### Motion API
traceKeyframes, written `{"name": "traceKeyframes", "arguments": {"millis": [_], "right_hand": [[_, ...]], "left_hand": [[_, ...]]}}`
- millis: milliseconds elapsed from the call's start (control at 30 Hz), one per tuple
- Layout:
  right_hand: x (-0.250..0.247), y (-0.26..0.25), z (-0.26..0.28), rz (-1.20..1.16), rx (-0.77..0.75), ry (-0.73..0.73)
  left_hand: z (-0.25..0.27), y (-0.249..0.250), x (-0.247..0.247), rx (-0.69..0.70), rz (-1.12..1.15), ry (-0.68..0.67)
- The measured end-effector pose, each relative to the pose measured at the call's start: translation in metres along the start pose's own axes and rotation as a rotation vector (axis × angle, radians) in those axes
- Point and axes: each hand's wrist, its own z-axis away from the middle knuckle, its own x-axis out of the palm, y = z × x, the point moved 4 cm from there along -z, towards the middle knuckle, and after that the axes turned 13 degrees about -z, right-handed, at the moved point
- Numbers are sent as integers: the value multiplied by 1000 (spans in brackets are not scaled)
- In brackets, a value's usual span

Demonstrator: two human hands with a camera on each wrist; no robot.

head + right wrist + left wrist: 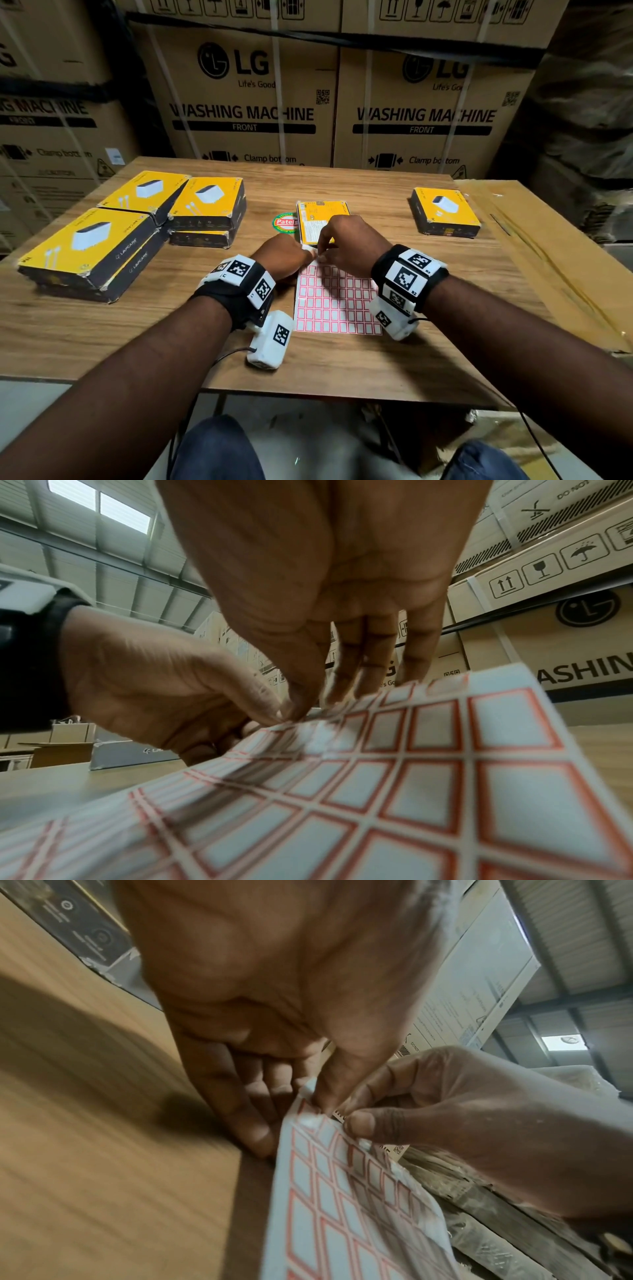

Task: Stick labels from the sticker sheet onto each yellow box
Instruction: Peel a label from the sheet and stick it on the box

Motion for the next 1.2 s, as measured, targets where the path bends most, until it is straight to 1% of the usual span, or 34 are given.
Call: {"name": "traceKeyframes", "arguments": {"millis": [100,300,433,800,933,1033,1100,1200], "right_hand": [[0,-3,1,19,-40,-23],[0,1,3,-46,-11,-93],[0,3,3,-70,-19,-132],[-1,7,4,-132,11,-149],[-4,9,2,-149,-5,-100],[-7,13,2,-137,26,-110],[-9,16,2,-120,43,-110],[-14,18,0,-50,66,-129]], "left_hand": [[-2,-2,1,-36,-32,-15],[-2,0,0,-55,-89,-39],[0,1,1,-67,-133,-37],[-1,-1,4,-82,-166,-15],[-3,-1,6,-55,-184,-12],[-5,-1,5,-29,-195,-25],[-2,1,-2,-8,-250,17],[2,11,-18,70,-434,135]]}}
